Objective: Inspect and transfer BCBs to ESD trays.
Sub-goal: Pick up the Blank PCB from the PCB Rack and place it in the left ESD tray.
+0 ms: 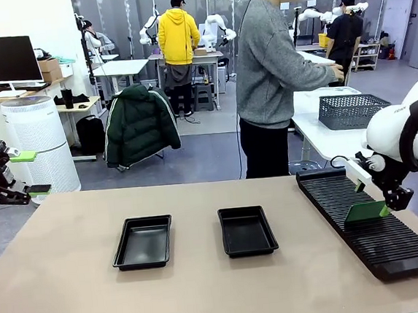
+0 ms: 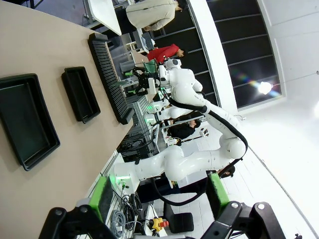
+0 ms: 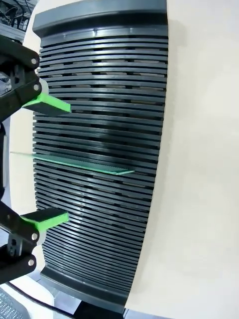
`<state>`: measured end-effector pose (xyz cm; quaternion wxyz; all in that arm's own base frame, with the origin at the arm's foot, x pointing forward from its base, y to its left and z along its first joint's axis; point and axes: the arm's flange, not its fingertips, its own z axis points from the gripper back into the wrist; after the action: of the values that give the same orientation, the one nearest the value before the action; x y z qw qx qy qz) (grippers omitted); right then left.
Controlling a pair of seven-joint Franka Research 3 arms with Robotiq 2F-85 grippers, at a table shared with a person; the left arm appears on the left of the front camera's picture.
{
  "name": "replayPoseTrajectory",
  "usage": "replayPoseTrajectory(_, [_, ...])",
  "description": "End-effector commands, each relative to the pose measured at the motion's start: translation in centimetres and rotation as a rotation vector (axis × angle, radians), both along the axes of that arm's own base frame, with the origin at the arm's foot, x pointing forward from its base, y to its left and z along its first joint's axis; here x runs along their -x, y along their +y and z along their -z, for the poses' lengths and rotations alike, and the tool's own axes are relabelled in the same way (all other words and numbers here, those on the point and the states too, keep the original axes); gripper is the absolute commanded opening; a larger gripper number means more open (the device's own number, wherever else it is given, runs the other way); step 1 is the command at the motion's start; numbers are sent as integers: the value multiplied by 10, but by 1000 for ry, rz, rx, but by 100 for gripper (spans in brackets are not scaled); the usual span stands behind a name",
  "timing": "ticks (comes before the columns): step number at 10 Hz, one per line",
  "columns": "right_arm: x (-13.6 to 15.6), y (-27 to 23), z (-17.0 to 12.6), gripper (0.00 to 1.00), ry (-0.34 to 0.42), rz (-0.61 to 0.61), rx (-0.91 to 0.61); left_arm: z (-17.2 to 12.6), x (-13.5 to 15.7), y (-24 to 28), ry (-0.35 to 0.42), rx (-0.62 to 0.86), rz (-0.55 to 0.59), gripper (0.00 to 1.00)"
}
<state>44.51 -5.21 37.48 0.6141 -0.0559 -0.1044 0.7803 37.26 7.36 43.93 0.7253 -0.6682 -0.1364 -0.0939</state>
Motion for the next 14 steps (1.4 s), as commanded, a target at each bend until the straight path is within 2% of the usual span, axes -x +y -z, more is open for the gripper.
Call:
replayPoseTrajectory(1, [8, 2, 8, 95, -52, 17, -7, -1, 0, 0, 1, 1, 0, 100])
replayPoseTrajectory(10, [10, -1, 12, 67, -46, 64, -34, -1, 0, 0, 1, 1, 0, 100])
replayPoseTrajectory(12, [10, 0, 13, 66, -48, 74, -28, -1, 0, 0, 1, 1, 0, 100])
replayPoseTrajectory(13, [10, 0, 13, 61, -50, 77, -30, -1, 0, 0, 1, 1, 0, 100])
replayPoseTrajectory(14, [10, 1, 13, 62, -50, 77, -29, -1, 0, 0, 1, 1, 0, 100])
